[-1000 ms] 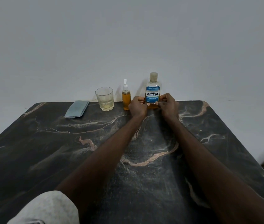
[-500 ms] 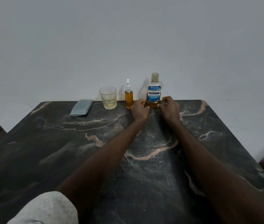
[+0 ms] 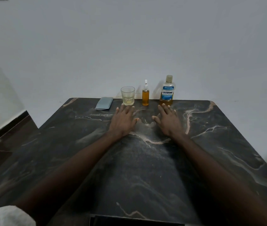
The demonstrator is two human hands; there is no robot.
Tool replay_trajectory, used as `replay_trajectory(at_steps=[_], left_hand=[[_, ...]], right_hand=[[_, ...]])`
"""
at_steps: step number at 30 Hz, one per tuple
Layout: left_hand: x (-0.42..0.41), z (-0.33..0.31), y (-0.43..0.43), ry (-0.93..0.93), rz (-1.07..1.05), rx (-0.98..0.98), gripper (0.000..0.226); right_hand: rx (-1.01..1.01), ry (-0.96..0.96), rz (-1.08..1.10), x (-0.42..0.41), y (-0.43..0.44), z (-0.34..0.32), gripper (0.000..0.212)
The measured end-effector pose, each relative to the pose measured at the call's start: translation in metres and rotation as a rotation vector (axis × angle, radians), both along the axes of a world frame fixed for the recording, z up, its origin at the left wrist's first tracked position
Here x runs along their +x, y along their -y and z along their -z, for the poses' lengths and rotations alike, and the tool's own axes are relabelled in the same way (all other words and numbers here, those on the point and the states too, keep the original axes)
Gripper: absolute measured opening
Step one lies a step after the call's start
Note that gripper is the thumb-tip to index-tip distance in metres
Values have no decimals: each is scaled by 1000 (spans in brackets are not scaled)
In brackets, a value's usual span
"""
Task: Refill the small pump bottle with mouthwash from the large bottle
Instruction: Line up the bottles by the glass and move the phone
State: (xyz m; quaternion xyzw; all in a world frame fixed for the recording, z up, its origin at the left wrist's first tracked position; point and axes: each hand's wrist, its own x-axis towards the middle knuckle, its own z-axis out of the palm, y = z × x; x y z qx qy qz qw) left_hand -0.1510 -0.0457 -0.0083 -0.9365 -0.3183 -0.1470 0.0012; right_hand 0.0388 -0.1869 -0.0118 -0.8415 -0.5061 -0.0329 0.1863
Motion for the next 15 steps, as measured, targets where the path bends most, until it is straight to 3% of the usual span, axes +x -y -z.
replay_trajectory(at_steps=[5, 15], left_hand=[[-57, 2, -11, -33, -173, -109, 83], [-123, -12, -76, -63, -255, -206, 71]], right_hand=[[-124, 38, -57, -44, -7, 14, 76], [-186, -6, -248, -118, -75, -12, 71]])
